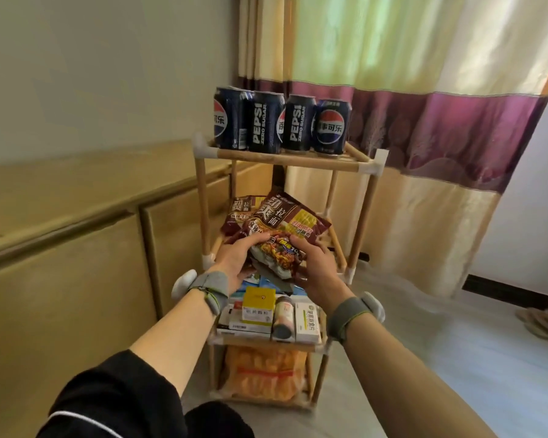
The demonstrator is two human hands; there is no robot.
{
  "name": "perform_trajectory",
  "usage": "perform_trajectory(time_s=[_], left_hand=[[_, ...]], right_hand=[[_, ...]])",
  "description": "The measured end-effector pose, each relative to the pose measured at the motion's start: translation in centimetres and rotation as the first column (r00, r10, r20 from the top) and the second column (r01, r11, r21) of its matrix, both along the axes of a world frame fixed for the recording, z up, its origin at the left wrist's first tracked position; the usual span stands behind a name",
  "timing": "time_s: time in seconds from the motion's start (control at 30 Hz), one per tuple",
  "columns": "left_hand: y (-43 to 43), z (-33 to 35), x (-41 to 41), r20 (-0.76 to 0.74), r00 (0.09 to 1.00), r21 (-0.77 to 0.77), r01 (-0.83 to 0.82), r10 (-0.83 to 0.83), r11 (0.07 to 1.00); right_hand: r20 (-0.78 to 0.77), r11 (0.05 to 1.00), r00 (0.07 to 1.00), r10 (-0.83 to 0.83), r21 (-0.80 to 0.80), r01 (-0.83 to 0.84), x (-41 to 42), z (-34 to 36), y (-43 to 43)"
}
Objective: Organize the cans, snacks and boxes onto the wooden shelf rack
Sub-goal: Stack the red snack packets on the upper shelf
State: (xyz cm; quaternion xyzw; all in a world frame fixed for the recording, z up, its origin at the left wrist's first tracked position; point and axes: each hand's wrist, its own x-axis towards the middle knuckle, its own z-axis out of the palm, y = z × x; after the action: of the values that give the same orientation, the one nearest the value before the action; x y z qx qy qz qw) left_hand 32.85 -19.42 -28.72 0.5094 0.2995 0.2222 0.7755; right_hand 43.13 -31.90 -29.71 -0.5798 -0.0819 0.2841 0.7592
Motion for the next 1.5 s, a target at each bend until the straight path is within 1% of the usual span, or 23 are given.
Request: perform_trajectory(time_s=[0.13, 0.2, 0.27, 0.3, 0.4, 0.47, 0.53, 0.57, 0.6, 0.63, 0.67, 0.7, 0.77, 0.8, 0.83, 0.9, 0.97, 1.07, 1.13, 1.2, 1.33, 1.4, 1.5], left_hand=[[1.7, 0.5, 2.0, 0.079, 0.995, -0.03, 0.056, -0.054, 0.998], [2.3, 0.5, 4.0, 0.117, 0.993, -0.043, 0.022, -0.017, 0.999], [1.8, 0.6, 5.5, 0.114, 0.992, -0.05, -0.052, 0.058, 0.997], [1.7, 0.5, 6.4, 0.095, 0.992, -0.048, -0.078, 0.082, 0.996], [2.1, 0.0, 8.0, 0.046, 0.999, -0.063, -0.025, 0.028, 0.998], [3.0, 0.1, 8.6, -0.048, 0.998, 0.069, 0.051, -0.047, 0.996], [4.1, 0.6, 9.2, -0.127, 0.992, 0.28, 0.056, -0.021, 0.958], [4.7, 0.8, 9.6, -0.143, 0.988, 0.399, 0.004, 0.058, 0.917], [5.6, 1.1, 10.1, -0.16, 0.974, 0.53, -0.054, 0.162, 0.846], [6.0, 1.4, 10.1, -0.188, 0.941, 0.688, -0.078, 0.281, 0.722], [6.9, 1.4, 10.6, -0.22, 0.904, 0.823, -0.031, 0.367, 0.568], [7.6, 1.3, 10.8, -0.27, 0.87, 0.903, 0.08, 0.413, 0.422], [8.8, 1.0, 11.0, -0.391, 0.811, 0.92, 0.339, 0.435, 0.194], [9.5, 1.0, 11.2, -0.45, 0.785, 0.888, 0.442, 0.426, 0.123], [10.1, 0.8, 11.3, -0.507, 0.752, 0.847, 0.525, 0.421, 0.082], [10.8, 0.5, 11.7, -0.589, 0.701, 0.783, 0.618, 0.402, 0.07], [11.3, -0.2, 12.1, -0.612, 0.684, 0.764, 0.642, 0.397, 0.072], [11.4, -1.2, 12.3, -0.555, 0.709, 0.789, 0.614, 0.436, 0.006], [11.5, -1.5, 12.5, -0.523, 0.724, 0.806, 0.591, 0.45, -0.016], [11.6, -1.3, 12.7, -0.523, 0.728, 0.81, 0.587, 0.442, -0.008], [11.7, -1.5, 13.0, -0.534, 0.721, 0.804, 0.595, 0.443, 0.0], [11.8, -1.7, 13.0, -0.534, 0.717, 0.802, 0.598, 0.448, -0.001], [11.7, -1.6, 12.9, -0.556, 0.691, 0.777, 0.63, 0.462, -0.006]], right_hand=[[0.022, 0.997, 0.997, -0.072, 0.039, 0.071, 2.5, 1.0, 1.4], [0.017, 0.994, 0.995, -0.095, 0.049, 0.094, 4.0, 0.9, 2.4], [0.044, 0.998, 0.998, -0.033, 0.05, 0.031, 3.8, 1.0, 2.6], [0.059, 1.0, 0.998, -0.012, 0.003, 0.012, 3.9, 0.8, 3.0], [0.027, 0.997, 0.997, -0.078, -0.006, 0.078, 5.3, -0.2, 3.7], [0.006, 0.988, 0.988, -0.155, 0.005, 0.155, 6.6, -0.5, 4.3], [0.012, 0.979, 0.979, -0.205, -0.001, 0.205, 7.9, -0.4, 4.8], [0.017, 0.973, 0.974, -0.228, -0.015, 0.228, 8.4, -0.4, 5.1], [0.042, 0.966, 0.966, -0.254, -0.036, 0.255, 9.4, -0.4, 5.6], [0.08, 0.958, 0.96, -0.269, -0.077, 0.275, 9.7, -0.2, 5.6], [0.121, 0.951, 0.954, -0.275, -0.112, 0.288, 10.5, -0.1, 5.9], [0.168, 0.941, 0.948, -0.27, -0.163, 0.297, 11.1, -0.1, 6.2], [0.261, 0.919, 0.935, -0.241, -0.248, 0.306, 11.9, 0.2, 6.6], [0.303, 0.91, 0.927, -0.222, -0.277, 0.309, 12.5, 0.3, 7.1], [0.333, 0.902, 0.923, -0.195, -0.309, 0.302, 12.7, 0.4, 7.4], [0.372, 0.889, 0.919, -0.128, -0.368, 0.272, 13.6, 0.6, 8.1], [0.42, 0.833, 0.908, -0.003, -0.501, 0.234, 15.3, 0.1, 9.3], [0.451, 0.656, 0.883, 0.131, -0.707, 0.263, 17.6, -0.5, 10.1], [0.507, 0.543, 0.844, 0.174, -0.764, 0.347, 18.0, -1.0, 10.1], [0.594, 0.5, 0.79, 0.152, -0.736, 0.457, 18.0, -1.1, 10.0], [0.682, 0.543, 0.713, 0.166, -0.666, 0.511, 17.8, -1.4, 10.8], [0.72, 0.538, 0.665, 0.199, -0.647, 0.54, 17.4, -1.3, 11.2], [0.772, 0.456, 0.584, 0.249, -0.626, 0.633, 15.8, -1.2, 11.7]])
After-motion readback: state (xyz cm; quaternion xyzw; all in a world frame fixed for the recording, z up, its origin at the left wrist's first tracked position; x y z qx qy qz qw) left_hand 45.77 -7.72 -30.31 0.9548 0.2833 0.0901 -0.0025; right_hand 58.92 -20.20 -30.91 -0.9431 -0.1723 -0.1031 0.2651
